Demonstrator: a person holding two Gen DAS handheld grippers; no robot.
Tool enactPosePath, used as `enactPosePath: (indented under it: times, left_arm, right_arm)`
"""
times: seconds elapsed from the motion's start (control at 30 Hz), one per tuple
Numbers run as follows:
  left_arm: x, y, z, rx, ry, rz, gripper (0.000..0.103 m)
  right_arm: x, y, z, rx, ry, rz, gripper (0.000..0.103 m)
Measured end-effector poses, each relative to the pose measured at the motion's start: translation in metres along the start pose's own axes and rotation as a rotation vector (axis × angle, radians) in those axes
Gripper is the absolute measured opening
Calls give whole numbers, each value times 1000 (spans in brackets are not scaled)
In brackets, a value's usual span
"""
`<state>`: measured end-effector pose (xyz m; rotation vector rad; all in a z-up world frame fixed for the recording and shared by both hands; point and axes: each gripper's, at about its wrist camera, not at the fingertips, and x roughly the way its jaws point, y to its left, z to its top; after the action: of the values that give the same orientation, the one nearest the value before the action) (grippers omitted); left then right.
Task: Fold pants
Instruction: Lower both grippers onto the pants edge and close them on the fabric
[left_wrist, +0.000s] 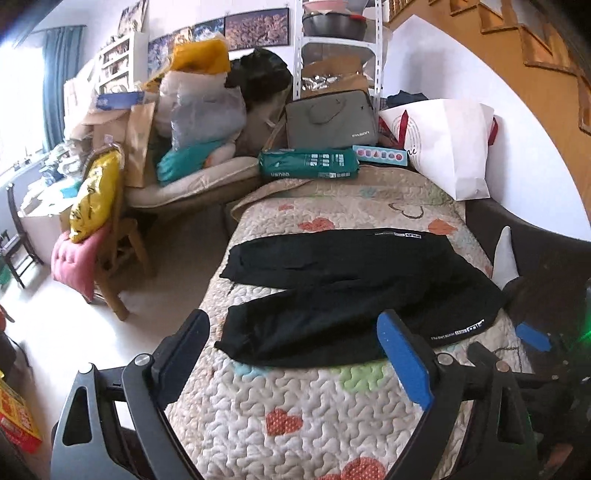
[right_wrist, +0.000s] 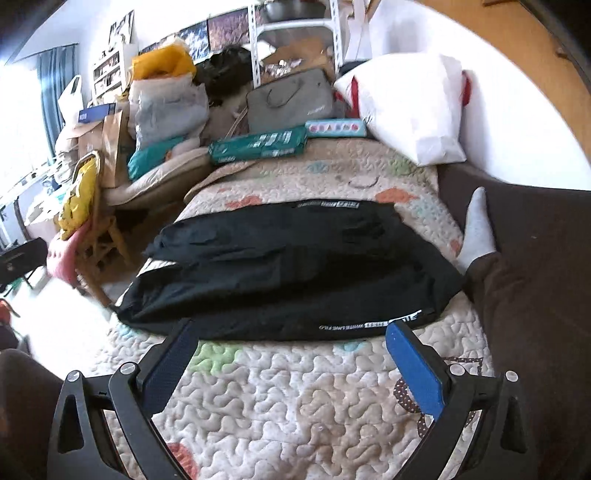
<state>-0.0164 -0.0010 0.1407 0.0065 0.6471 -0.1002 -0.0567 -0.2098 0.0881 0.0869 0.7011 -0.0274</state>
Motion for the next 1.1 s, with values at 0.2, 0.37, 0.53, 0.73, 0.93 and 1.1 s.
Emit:
enactPosePath:
  times: [0.2, 0.37, 0.53, 0.73, 0.93, 1.1]
  left_arm:
    - [73, 39, 20, -147, 81, -31, 92]
    - [144, 50, 43, -166, 62, -28, 92]
    - [207, 63, 57, -141, 48, -59, 92]
    - [245, 104, 62, -277, 155, -157, 92]
    - [248, 109, 56, -249, 146, -134, 92]
    - [286, 118, 47, -243, 238, -124, 92]
  right_arm:
    - [15, -16, 43, -70, 12, -29, 103]
    - [47, -34, 86, -37, 8, -121, 103]
    - [82, -66, 140, 48, 81, -200, 103]
    - [140, -110, 188, 86, 204, -181, 103]
    - [211, -117, 196, -80, 240, -118, 102]
    - [263, -115, 189, -144, 287, -39, 100]
